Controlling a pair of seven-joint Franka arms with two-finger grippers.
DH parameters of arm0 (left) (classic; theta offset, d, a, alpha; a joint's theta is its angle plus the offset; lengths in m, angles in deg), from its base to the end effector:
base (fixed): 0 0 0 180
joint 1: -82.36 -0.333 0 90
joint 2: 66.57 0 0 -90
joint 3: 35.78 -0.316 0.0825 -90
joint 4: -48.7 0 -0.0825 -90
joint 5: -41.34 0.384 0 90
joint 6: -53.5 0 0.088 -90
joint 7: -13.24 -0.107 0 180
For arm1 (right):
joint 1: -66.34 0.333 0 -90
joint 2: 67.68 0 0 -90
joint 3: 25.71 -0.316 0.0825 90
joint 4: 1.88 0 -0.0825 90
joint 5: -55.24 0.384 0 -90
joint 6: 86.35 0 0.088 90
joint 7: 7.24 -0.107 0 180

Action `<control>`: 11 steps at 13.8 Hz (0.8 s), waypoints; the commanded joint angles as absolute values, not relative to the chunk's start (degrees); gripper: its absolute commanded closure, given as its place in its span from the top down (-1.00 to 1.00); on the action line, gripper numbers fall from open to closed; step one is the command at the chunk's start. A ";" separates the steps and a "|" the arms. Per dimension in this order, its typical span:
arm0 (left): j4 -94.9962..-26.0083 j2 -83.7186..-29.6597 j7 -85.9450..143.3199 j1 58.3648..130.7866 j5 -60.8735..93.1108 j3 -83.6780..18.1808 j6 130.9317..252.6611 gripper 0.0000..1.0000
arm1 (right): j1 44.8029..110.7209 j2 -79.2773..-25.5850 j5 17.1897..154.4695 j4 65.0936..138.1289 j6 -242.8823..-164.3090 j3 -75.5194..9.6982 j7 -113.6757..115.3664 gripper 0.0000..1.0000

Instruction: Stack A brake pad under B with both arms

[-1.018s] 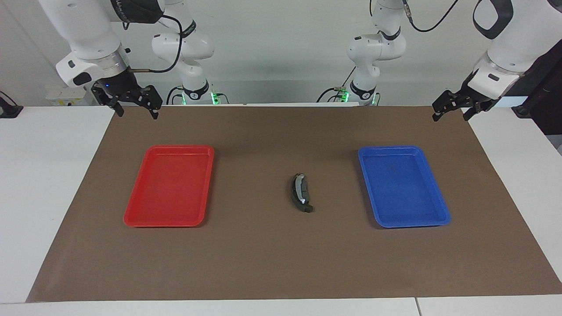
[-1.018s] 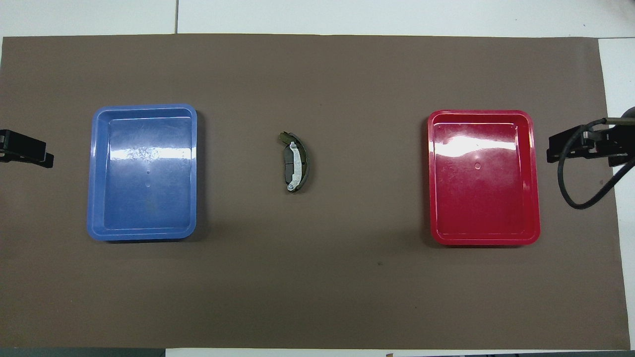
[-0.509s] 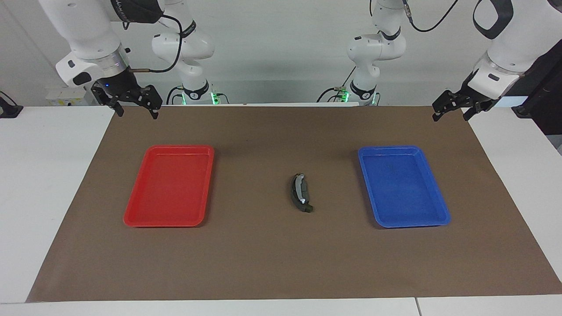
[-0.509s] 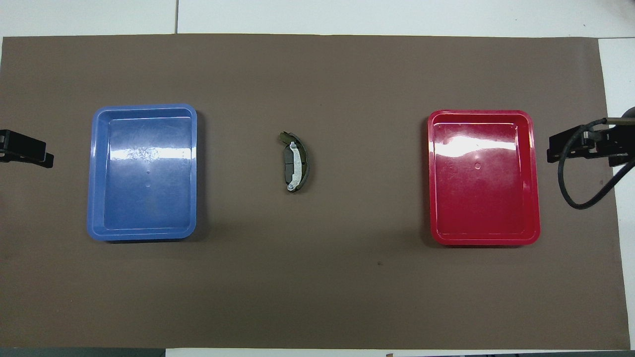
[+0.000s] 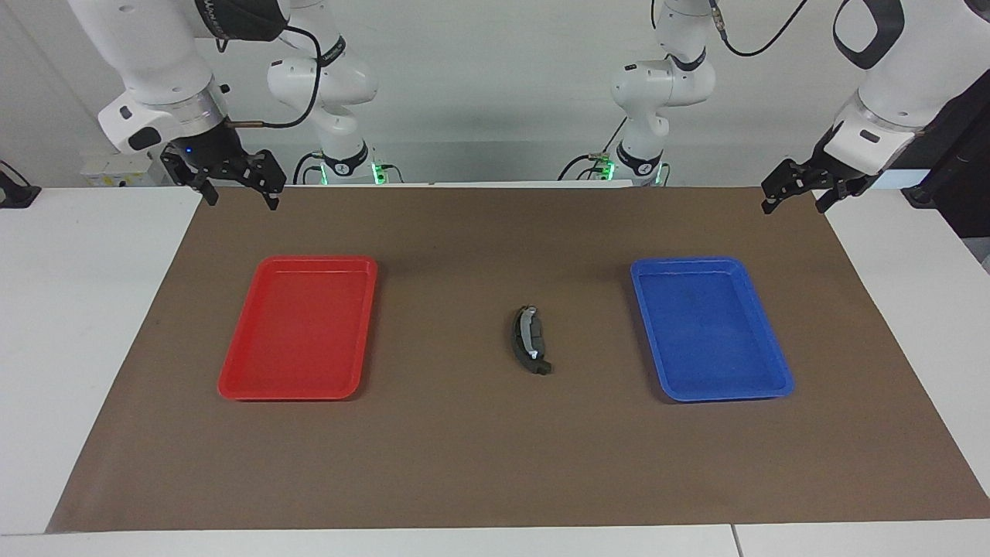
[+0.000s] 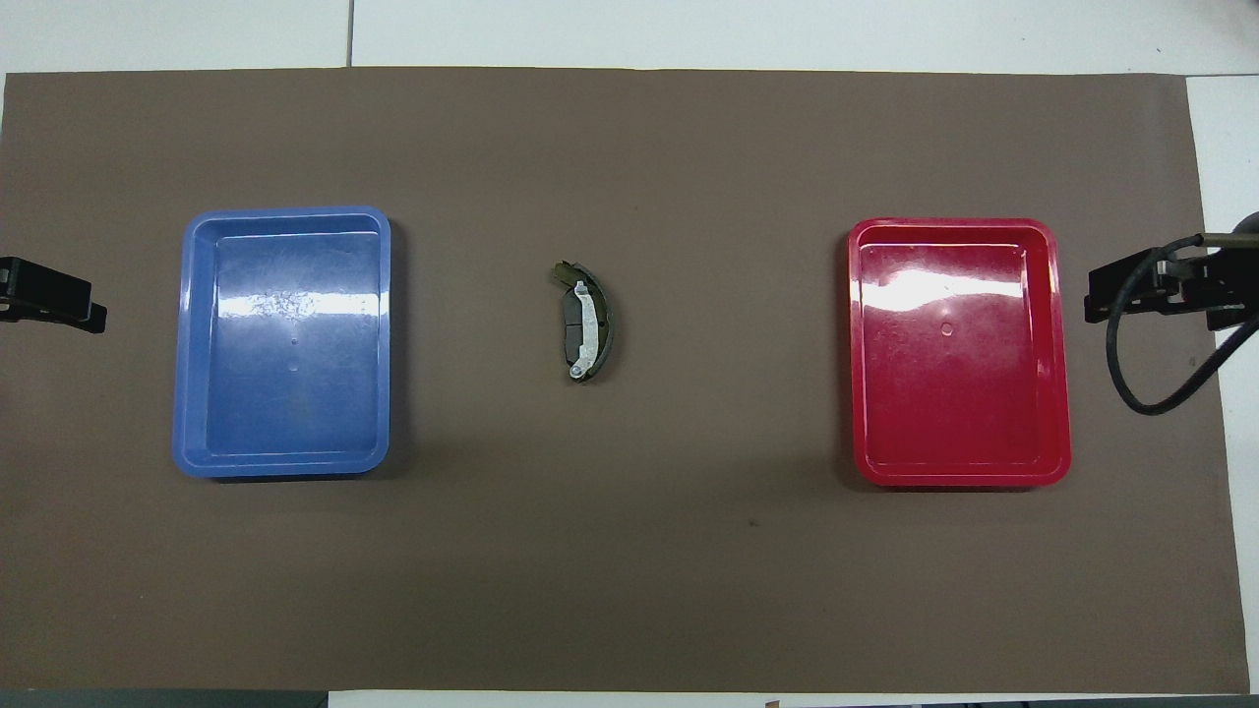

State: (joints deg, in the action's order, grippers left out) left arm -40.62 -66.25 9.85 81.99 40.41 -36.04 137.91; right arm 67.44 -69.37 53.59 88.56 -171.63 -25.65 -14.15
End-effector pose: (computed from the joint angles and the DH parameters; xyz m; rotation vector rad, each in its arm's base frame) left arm 0.5456 0.0041 0.6189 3.1181 -0.0764 -0.1415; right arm 0.5366 0.0065 0.6301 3.1032 -0.1614 -0.0908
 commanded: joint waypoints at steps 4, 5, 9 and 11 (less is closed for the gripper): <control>-42.27 -67.45 9.55 82.10 41.26 -36.22 138.93 0.99 | 66.86 -70.06 53.92 89.53 -172.30 -25.80 -9.97 1.00; -42.27 -67.45 9.55 82.10 41.26 -36.22 138.93 0.99 | 66.86 -70.06 53.92 89.53 -172.48 -25.80 -9.88 1.00; -42.27 -67.45 9.55 82.10 41.26 -36.22 138.93 0.99 | 66.86 -70.06 53.92 89.44 -172.48 -25.71 -10.05 1.00; -42.27 -67.45 9.55 82.10 41.26 -36.22 138.93 0.99 | 66.86 -70.06 53.92 89.35 -172.48 -25.71 -10.05 1.00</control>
